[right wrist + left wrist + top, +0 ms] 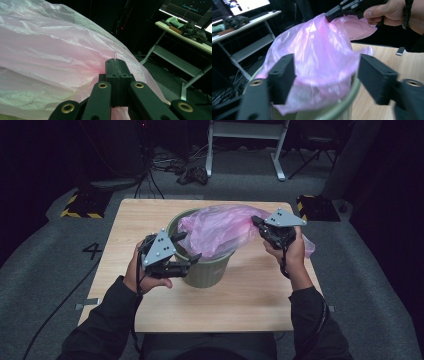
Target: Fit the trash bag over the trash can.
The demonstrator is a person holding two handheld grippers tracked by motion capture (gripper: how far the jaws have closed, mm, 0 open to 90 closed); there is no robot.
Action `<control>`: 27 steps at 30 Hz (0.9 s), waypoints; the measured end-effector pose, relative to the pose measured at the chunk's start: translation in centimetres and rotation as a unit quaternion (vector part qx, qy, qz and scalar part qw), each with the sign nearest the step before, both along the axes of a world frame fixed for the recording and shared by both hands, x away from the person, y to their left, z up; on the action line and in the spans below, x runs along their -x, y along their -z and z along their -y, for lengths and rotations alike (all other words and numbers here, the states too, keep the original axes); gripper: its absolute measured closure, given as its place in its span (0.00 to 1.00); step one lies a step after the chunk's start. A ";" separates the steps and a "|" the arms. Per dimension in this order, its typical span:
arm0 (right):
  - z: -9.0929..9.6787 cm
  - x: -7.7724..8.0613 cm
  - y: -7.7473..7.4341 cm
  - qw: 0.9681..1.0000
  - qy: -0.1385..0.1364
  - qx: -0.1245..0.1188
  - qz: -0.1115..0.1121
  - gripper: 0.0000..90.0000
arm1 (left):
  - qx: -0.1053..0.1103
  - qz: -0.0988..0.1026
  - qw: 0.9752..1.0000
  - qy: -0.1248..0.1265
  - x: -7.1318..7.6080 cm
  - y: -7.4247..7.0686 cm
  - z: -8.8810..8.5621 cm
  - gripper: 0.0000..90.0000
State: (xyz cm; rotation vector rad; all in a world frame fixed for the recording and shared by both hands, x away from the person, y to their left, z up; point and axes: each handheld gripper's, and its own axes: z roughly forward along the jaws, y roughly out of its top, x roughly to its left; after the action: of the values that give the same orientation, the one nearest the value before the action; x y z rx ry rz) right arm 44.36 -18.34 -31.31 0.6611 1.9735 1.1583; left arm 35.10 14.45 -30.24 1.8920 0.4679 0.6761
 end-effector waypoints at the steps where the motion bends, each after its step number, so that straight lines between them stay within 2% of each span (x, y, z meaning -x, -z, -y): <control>1: 0.0 0.0 0.1 1.000 -0.002 0.001 0.001 1.00 | -0.009 0.003 1.000 -0.006 -0.5 -0.1 0.3 0.38; 4: 0.0 0.2 0.2 1.000 -0.010 0.008 0.000 1.00 | -0.011 -0.021 1.000 0.001 -2.0 -0.3 0.7 0.50; 10: 0.0 0.8 0.2 0.999 -0.027 0.020 -0.001 1.00 | -0.065 -0.024 0.998 -0.002 -3.6 0.1 2.2 0.57; 14: -0.4 1.2 0.1 0.999 -0.045 0.024 -0.004 1.00 | -0.102 -0.032 0.994 0.001 -4.5 0.4 2.9 0.68; 16: -0.6 1.5 0.0 0.998 -0.052 0.020 -0.002 1.00 | -0.111 -0.038 0.993 0.008 -4.8 0.6 3.1 0.76; 18: -0.7 1.7 -0.1 0.998 -0.059 0.015 -0.001 1.00 | -0.133 -0.035 0.991 0.006 -5.2 0.7 3.2 0.80; 22: -0.6 2.3 -0.5 0.997 -0.071 0.012 0.002 1.00 | -0.146 -0.051 0.988 0.013 -5.9 0.9 3.4 0.88; 27: -1.2 2.7 -0.8 0.996 -0.085 0.021 0.007 1.00 | -0.166 -0.066 0.984 0.024 -6.6 1.2 3.6 0.91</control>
State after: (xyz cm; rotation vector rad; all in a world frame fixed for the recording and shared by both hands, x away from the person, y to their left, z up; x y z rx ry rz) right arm 41.66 -17.14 -30.47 0.4688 2.0690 1.2150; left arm 41.71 10.80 -31.43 2.2657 0.4110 0.6285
